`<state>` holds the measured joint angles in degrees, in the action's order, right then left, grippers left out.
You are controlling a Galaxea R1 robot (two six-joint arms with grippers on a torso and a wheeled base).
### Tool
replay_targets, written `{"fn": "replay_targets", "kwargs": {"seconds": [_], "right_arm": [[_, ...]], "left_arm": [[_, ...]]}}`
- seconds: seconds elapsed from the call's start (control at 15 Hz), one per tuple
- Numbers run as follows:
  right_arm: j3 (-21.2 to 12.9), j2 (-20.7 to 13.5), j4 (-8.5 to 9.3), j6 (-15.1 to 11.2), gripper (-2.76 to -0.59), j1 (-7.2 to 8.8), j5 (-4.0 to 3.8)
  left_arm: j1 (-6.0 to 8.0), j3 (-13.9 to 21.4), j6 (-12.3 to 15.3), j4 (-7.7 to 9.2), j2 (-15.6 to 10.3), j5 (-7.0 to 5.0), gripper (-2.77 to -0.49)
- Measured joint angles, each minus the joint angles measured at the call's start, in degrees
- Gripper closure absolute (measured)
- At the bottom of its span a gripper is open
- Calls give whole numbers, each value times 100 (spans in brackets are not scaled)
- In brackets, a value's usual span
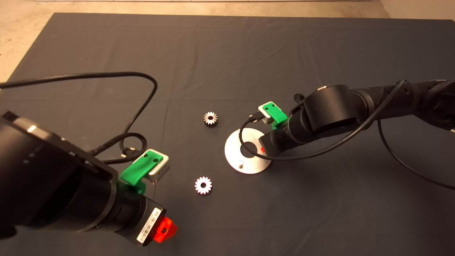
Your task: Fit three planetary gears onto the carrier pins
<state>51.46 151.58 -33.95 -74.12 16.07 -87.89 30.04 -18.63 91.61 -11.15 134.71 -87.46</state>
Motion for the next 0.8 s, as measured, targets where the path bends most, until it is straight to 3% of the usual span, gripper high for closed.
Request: {"fn": "replay_targets", "kwargs": {"seconds": [0.8], "right_arm": [[193,16,-1,168,-102,-2,-2]], "left_arm": [[0,0,-10,0,0,0,-276]]}}
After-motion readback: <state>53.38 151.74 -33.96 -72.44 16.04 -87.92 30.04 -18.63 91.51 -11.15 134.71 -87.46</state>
